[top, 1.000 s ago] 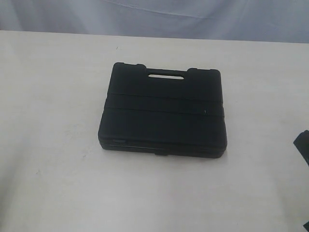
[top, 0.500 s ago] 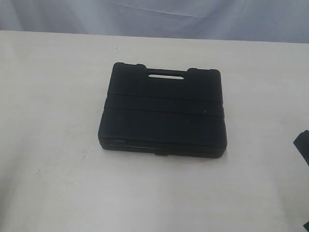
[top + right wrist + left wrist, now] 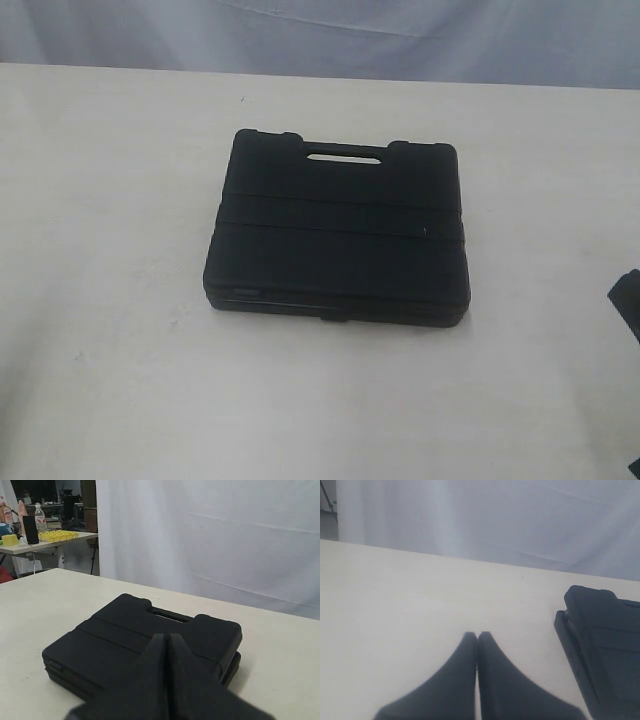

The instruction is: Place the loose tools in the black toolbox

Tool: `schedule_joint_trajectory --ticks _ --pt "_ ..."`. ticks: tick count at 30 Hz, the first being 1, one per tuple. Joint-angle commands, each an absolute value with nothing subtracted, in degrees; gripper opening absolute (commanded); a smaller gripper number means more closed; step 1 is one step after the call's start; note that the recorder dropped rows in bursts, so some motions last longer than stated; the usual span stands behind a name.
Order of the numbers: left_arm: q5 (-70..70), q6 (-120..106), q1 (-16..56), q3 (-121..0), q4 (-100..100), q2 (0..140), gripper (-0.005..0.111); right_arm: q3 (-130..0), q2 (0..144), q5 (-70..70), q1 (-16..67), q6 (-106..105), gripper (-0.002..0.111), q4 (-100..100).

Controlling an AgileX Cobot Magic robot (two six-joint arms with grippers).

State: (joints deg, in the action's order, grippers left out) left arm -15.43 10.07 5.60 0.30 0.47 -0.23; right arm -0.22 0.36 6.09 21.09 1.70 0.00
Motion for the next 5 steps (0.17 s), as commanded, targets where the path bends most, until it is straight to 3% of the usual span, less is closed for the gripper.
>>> schedule_joint_trajectory --ticks 1,5 --pt "-15.61 10.05 5.93 0.00 0.00 0.00 0.000 0.00 0.00 5.92 20.70 1.66 -0.001 -0.53" --pt "-15.61 10.05 5.93 0.00 0.00 0.00 0.000 0.00 0.00 5.92 20.70 1.77 -0.001 -0.53"
